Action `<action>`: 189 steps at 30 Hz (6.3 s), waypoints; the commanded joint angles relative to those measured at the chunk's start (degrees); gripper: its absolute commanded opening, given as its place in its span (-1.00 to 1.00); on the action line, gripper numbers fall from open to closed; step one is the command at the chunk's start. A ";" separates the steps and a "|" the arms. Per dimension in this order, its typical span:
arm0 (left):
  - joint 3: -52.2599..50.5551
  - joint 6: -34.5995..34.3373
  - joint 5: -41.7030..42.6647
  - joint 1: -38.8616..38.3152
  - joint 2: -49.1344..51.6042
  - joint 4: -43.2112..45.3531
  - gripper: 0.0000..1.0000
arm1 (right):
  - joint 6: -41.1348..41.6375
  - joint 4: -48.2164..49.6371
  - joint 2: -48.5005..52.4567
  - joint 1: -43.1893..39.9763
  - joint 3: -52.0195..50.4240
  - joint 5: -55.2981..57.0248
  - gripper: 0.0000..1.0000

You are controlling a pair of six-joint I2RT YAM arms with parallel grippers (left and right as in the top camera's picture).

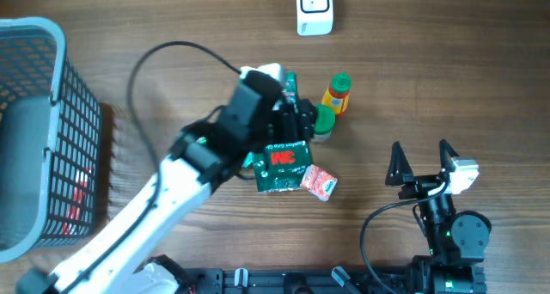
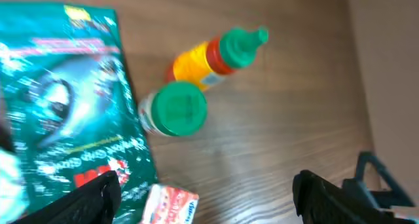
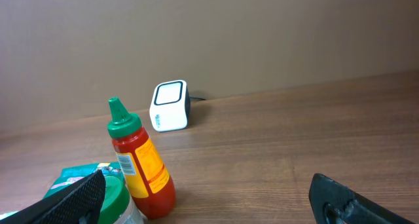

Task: Scan the item barcode
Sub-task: 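Carry the Kleenex pack with the left gripper and drop it right of the gloves, then reach the left gripper into the basket and grasp the red snack stick, then carry the red stick with the left gripper and lay it on the glove pack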

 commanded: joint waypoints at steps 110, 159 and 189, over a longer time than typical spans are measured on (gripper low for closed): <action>-12.44 -60.06 -15.21 83.43 20.44 -16.11 1.00 | 0.68 0.20 0.00 -0.17 -0.07 1.01 1.00; -14.49 -49.77 -12.04 85.96 21.92 -14.58 -0.92 | 0.68 0.20 0.00 -0.17 -0.07 1.01 1.00; 0.42 -20.31 2.32 85.68 -11.34 -14.45 -0.92 | 0.68 0.20 0.00 -0.17 -0.07 1.01 0.99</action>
